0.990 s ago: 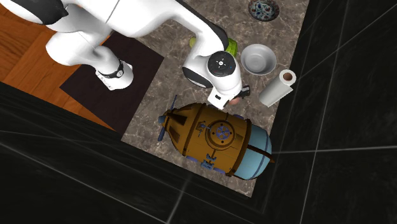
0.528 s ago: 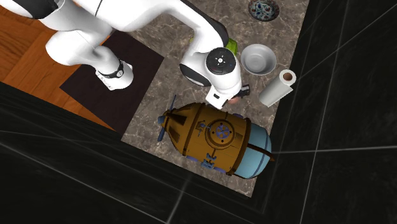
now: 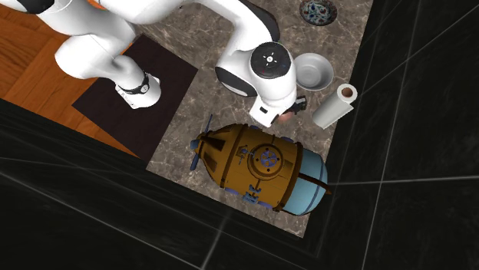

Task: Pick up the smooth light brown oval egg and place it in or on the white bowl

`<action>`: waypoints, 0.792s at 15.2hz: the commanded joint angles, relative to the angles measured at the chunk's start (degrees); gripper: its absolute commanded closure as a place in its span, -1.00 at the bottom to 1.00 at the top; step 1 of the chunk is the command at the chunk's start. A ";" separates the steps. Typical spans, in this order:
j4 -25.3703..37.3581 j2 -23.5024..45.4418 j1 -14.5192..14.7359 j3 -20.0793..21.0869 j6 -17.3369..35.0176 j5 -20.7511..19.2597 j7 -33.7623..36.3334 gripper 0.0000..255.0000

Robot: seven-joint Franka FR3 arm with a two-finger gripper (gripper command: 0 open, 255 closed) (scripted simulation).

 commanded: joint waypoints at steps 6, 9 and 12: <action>2.53 -2.62 -0.25 0.00 -5.04 0.27 0.54 1.00; 3.39 -3.26 -0.32 -0.02 -6.50 0.31 0.71 1.00; 5.82 -1.13 2.16 1.42 -6.17 -2.13 5.89 1.00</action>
